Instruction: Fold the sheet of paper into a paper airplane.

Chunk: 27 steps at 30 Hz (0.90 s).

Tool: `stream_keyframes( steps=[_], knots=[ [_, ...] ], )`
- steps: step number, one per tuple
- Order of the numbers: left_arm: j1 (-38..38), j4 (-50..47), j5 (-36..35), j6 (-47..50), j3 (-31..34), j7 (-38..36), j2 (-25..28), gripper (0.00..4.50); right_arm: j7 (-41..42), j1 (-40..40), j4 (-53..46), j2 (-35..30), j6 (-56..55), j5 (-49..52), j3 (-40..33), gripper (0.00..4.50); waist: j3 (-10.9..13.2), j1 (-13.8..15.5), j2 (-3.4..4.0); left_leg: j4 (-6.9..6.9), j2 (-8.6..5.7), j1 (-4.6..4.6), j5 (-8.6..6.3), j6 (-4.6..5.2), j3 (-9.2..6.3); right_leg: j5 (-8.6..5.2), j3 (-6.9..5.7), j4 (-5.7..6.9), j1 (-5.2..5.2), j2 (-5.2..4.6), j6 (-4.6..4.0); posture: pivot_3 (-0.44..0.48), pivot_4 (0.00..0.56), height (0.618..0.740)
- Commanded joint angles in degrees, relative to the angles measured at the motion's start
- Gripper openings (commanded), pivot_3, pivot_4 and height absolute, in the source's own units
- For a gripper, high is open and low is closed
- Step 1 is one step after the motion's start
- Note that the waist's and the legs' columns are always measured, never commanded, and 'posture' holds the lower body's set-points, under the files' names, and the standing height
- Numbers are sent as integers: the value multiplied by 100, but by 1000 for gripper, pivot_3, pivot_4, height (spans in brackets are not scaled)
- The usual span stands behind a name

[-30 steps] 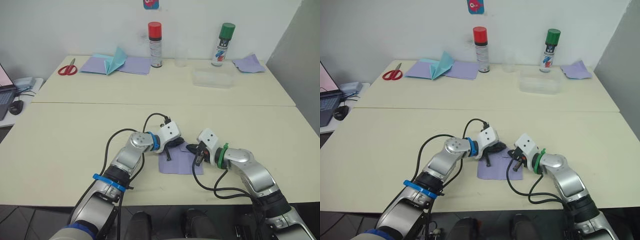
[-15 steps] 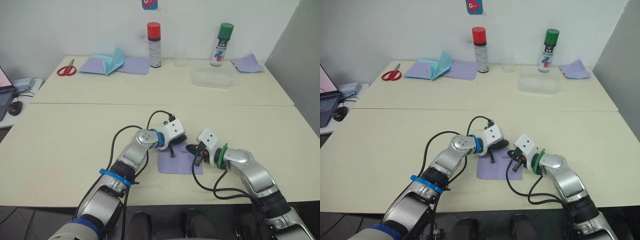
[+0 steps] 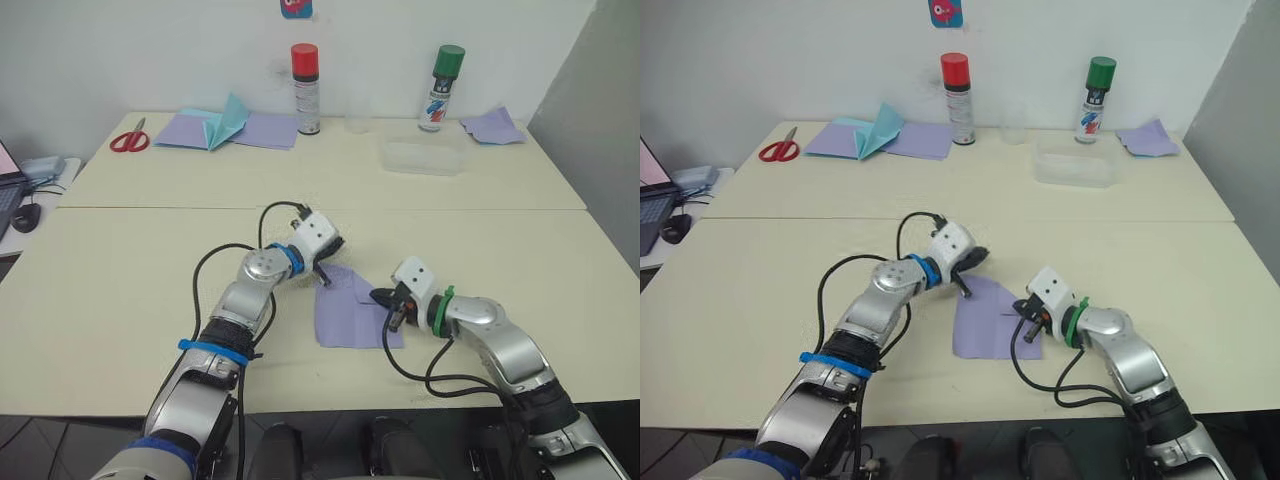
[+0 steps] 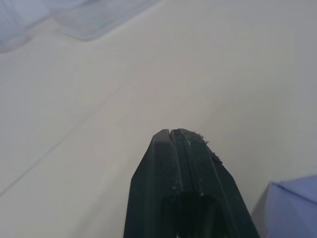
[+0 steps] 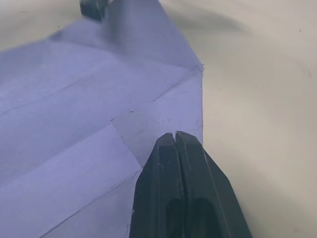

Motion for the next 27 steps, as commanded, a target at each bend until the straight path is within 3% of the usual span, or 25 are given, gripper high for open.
stream_keyframes(
  steps=[1,7,12,20,27],
  knots=[
    [307,-986,-708,691,496,-144,98,1389,-35,7,235,54,80,-115,128,0,0,-21,0,0,1,1,0,0,-1,0,-1,1,0,0,0,0,150,740],
    [1151,-2477,-1536,2235,742,-279,357,3297,-12,-29,293,75,48,-137,136,0,0,-60,0,0,4,9,0,-1,-5,0,-2,6,3,0,0,0,150,740],
    [1584,-2954,-1692,2992,493,-282,538,3297,14,-57,329,62,17,-145,152,0,0,-70,0,0,2,12,0,0,-3,0,0,5,4,-3,0,0,150,740],
    [1727,-2901,-1611,2928,257,-164,450,3297,44,-56,322,50,-19,-156,178,0,0,-69,0,-1,3,14,0,0,-3,-1,2,5,4,-3,-2,0,150,740],
    [1709,-2912,-1555,2787,168,-213,536,1140,35,-6,268,56,-9,-171,177,0,0,-69,0,-2,3,14,0,0,-2,-2,4,4,3,-3,-4,0,150,740]
  ],
)
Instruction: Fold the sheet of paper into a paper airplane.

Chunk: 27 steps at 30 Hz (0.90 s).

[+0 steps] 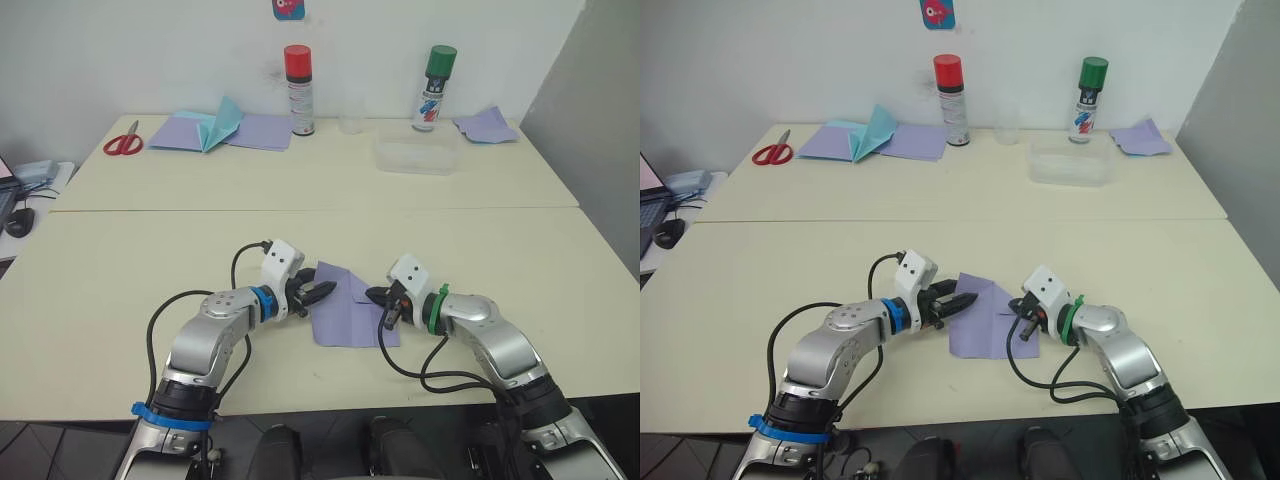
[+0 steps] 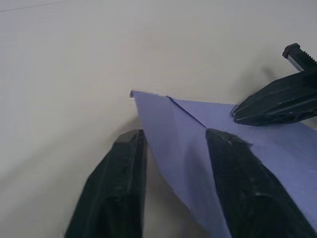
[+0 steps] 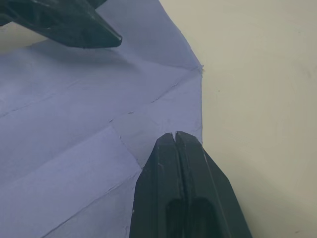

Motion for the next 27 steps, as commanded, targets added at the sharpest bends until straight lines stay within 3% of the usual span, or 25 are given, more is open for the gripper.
stream_keyframes(
  steps=[1,3,4,14,27],
  knots=[
    [-48,-193,21,-182,-56,-70,96,856,-19,92,79,-25,105,-129,132,0,0,0,0,0,0,0,0,0,0,0,0,0,0,0,0,0,150,740],
    [-46,-211,53,-230,-117,-102,161,153,-23,110,58,-22,111,-131,131,0,0,0,0,-1,0,0,0,0,-1,0,0,0,0,0,-1,0,150,740],
    [-43,-222,73,-262,-152,-119,196,30,-22,120,45,-21,116,-131,133,0,0,0,0,-1,0,0,0,0,-1,-1,0,0,0,-1,-1,0,150,740],
    [-79,-130,1114,-1318,-1203,-454,717,30,-27,141,28,1,130,-150,146,0,0,1,1,-11,0,0,0,0,-2,-7,1,-3,-2,-22,-13,0,150,740],
    [-254,352,1989,-2101,-1768,-730,842,30,-33,163,-63,-4,205,-134,110,0,-1,36,1,-7,-3,2,0,0,3,-19,1,-5,1,-30,-32,0,150,740]
  ],
)
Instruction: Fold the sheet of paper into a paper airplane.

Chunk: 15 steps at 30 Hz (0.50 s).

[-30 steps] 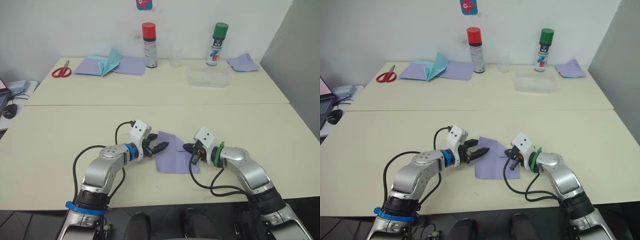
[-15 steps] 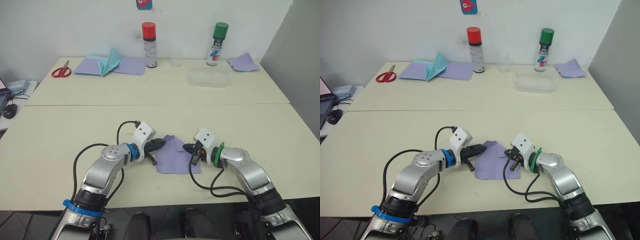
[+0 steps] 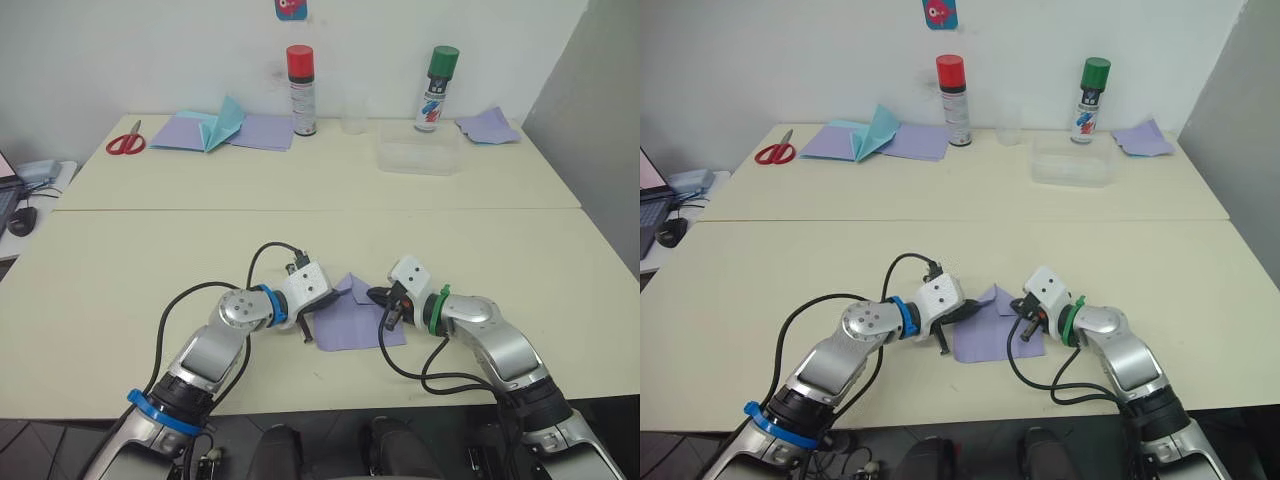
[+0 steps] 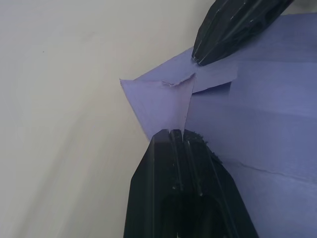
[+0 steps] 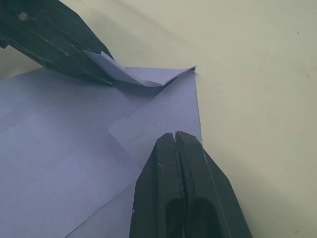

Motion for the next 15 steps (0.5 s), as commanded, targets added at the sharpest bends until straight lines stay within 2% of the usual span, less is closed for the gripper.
stream_keyframes(
  steps=[1,15],
  knots=[
    [-75,144,260,-205,-300,-170,8,30,2,94,15,-11,178,-52,106,0,0,14,0,0,-1,0,0,0,0,0,0,0,0,0,0,0,150,740],
    [-168,302,587,-478,-363,-414,-62,30,22,3,-20,49,241,22,-7,0,0,57,0,0,0,3,0,0,1,-1,-1,0,1,-1,-1,0,150,740]
  ],
)
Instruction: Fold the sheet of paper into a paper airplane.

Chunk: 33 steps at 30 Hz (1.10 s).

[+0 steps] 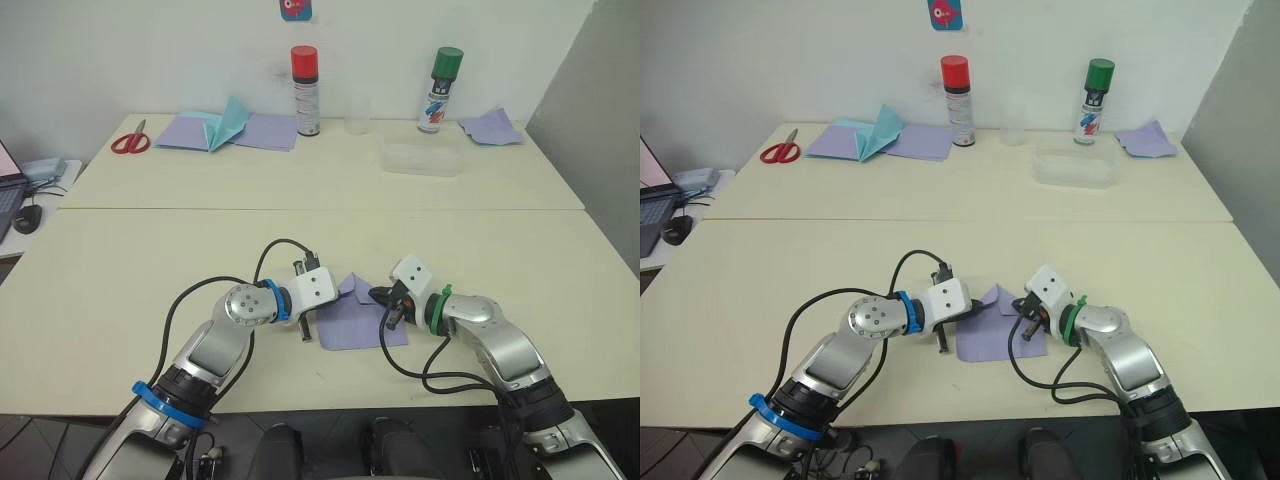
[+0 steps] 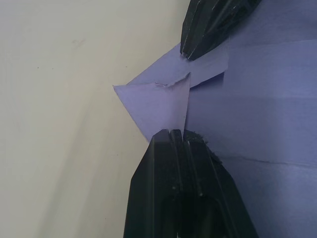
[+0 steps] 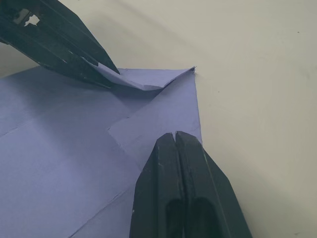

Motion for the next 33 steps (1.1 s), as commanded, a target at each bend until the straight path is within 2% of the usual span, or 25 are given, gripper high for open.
stream_keyframes(
  steps=[1,10,18,23,33],
  knots=[
    [30,100,109,-67,-210,-123,-53,30,67,-15,-7,38,143,64,55,0,0,0,0,0,0,0,0,0,0,0,0,0,0,0,0,0,150,740],
    [1,238,177,-141,-173,-120,-99,30,35,-390,-206,302,178,300,-152,0,5,14,6,-3,-1,-6,0,0,-1,3,-1,0,-2,1,6,0,150,740],
    [-5,297,192,-164,-128,-120,-144,30,-176,-975,717,765,-155,112,-137,0,6,35,7,-1,-4,-30,0,0,-5,15,-10,-11,-10,-4,27,0,150,740],
    [-16,322,207,-157,-96,-105,-154,30,17,-1083,1005,608,-58,-50,141,0,7,35,8,-3,-5,-33,-1,1,-3,17,-10,-13,-13,-8,29,0,150,740],
    [-31,329,271,-321,-117,-132,-67,30,49,-827,1124,531,-48,-85,168,0,6,34,9,-2,-6,-32,0,1,-4,17,-11,-12,-12,-6,31,0,150,740]
  ],
)
